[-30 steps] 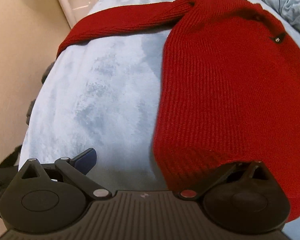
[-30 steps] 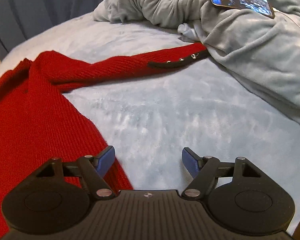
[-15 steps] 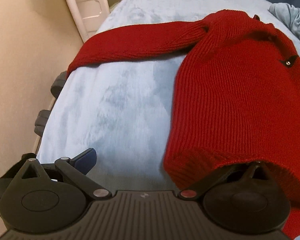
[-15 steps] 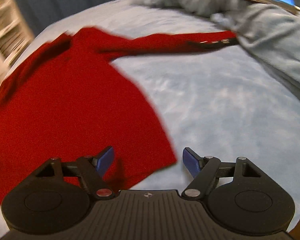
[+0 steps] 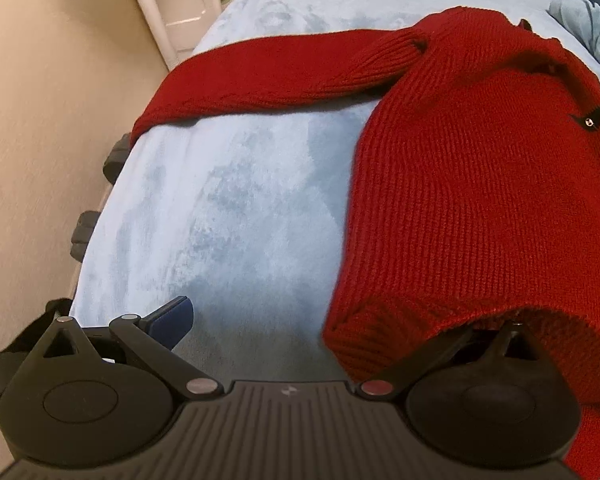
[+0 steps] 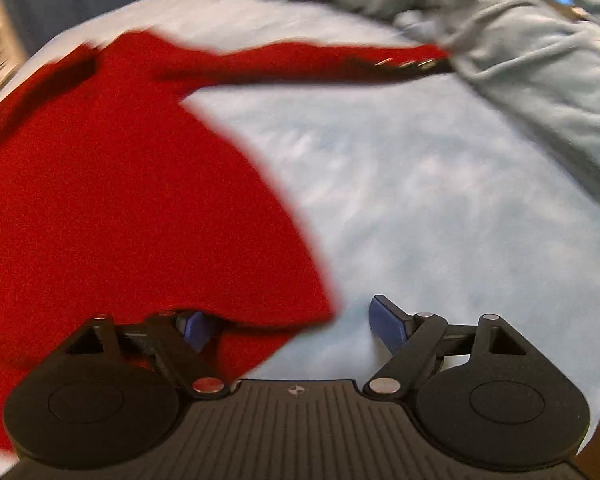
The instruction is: Fold small clothes
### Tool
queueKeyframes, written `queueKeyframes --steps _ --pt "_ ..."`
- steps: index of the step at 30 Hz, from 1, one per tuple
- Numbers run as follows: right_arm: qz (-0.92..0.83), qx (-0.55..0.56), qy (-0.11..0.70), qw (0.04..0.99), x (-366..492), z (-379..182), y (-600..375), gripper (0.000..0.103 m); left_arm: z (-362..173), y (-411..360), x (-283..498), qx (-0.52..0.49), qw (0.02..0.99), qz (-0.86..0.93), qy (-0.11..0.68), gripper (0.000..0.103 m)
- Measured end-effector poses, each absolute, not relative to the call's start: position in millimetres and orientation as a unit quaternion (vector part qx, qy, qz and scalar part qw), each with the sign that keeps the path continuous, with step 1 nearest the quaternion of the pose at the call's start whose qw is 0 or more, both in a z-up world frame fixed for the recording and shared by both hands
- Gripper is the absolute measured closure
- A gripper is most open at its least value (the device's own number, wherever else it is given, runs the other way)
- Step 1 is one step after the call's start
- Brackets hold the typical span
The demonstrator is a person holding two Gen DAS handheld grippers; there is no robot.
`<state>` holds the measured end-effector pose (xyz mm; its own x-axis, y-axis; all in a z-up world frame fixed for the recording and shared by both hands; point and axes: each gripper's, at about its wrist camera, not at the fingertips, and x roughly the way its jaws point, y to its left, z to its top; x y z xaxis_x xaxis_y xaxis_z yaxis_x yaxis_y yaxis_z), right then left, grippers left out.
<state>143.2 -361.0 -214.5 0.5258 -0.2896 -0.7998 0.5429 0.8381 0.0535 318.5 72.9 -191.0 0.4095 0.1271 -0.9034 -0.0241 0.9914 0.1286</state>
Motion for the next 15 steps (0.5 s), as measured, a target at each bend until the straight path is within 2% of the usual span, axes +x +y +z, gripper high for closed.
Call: queueKeyframes --steps 6,8,9,10,11,13,14,15 --pt "-0.262 0.267 0.395 0.839 154 -216 -417 0.021 -200 78 312 0.052 0.833 0.047 0.548 0.000" --pt "-0.249 0.263 0.395 0.844 154 -218 -412 0.029 -204 79 308 0.053 0.831 0.043 0.552 0.000" --pt "-0.237 0.259 0.396 0.849 152 -218 -407 0.041 -207 78 305 0.055 0.828 0.039 0.556 0.000" --pt "-0.218 0.259 0.399 0.852 151 -219 -403 0.056 -210 76 301 0.058 0.825 0.034 0.561 0.004" --pt "-0.201 0.261 0.405 0.853 150 -220 -399 0.064 -213 73 296 0.063 0.821 0.021 0.567 0.011" --pt "-0.174 0.247 0.418 0.857 146 -221 -385 0.088 -216 66 284 0.067 0.818 -0.017 0.571 0.052" --pt "-0.162 0.222 0.423 0.863 145 -219 -376 0.093 -213 63 275 0.069 0.826 -0.029 0.559 0.062" --pt "-0.159 0.193 0.426 0.869 147 -217 -369 0.094 -209 59 269 0.077 0.829 -0.041 0.552 0.091"
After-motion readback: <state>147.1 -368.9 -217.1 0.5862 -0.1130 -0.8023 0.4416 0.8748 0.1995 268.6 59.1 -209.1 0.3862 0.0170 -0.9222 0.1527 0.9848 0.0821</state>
